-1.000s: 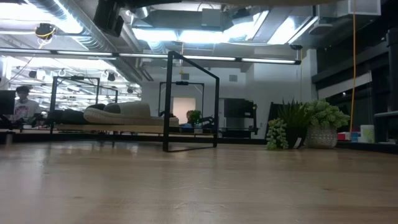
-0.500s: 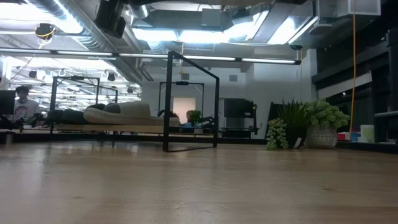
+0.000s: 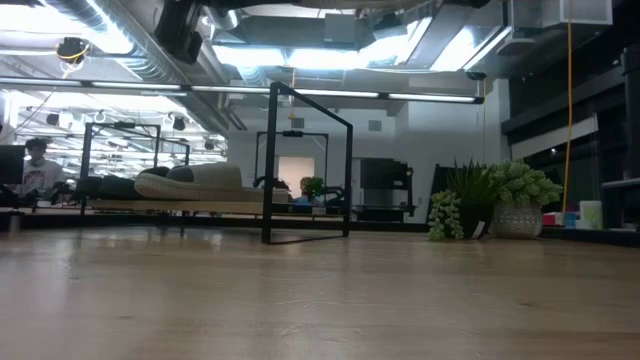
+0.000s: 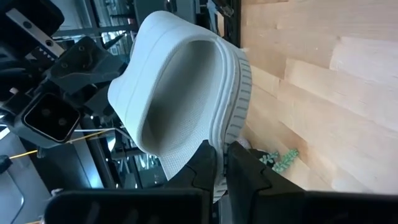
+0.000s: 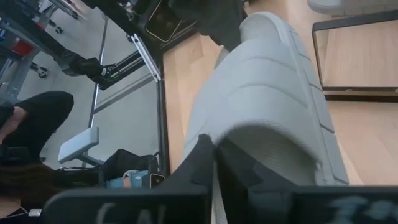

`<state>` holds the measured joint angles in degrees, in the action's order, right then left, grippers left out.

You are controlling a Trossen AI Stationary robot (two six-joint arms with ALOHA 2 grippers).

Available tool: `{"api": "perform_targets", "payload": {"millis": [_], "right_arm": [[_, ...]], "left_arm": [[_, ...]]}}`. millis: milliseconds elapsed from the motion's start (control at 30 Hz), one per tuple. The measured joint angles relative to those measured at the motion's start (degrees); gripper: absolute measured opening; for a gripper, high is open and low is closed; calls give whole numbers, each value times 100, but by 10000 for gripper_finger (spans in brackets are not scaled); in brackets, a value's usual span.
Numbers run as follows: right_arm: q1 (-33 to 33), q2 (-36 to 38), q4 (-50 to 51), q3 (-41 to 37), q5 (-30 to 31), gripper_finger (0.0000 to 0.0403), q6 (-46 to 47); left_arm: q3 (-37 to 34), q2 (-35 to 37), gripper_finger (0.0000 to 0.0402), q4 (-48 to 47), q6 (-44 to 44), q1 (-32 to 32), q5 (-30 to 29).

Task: Pick and place slides into the shelf
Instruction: Put the gray slipper on the shelf

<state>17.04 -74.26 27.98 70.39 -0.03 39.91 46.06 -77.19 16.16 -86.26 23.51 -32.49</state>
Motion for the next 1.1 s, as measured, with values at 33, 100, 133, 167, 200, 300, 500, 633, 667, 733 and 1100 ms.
{"api": "perform_targets", "payload": {"millis": [33,100,133,167,200,300,500,633,667,733,1100], "right_arm": [[0,0,2,0,-4,19,0],[0,0,6,0,-3,24,-23],[0,0,14,0,0,25,-34],[-2,0,38,0,3,26,-33],[-2,0,63,0,12,26,-30],[-4,0,108,0,45,28,-120],[0,0,279,0,168,66,-166],[4,0,445,0,168,115,-159],[2,0,467,0,170,126,-159],[2,0,498,0,170,146,-156],[4,0,1557,0,-15,168,273]], "left_arm": [[0,0,13,0,2,0,-10],[0,0,13,-2,2,0,-91],[0,0,12,-4,2,0,-159],[0,0,12,-4,2,1,-229],[0,0,12,-5,0,7,-309],[0,0,12,-5,-94,69,-459],[0,0,12,17,-125,204,-828],[0,0,12,22,-127,251,-1047],[0,0,12,27,-127,254,-1047],[0,0,12,26,-127,249,-1057],[-2,258,12,160,-325,345,-1694]]}}
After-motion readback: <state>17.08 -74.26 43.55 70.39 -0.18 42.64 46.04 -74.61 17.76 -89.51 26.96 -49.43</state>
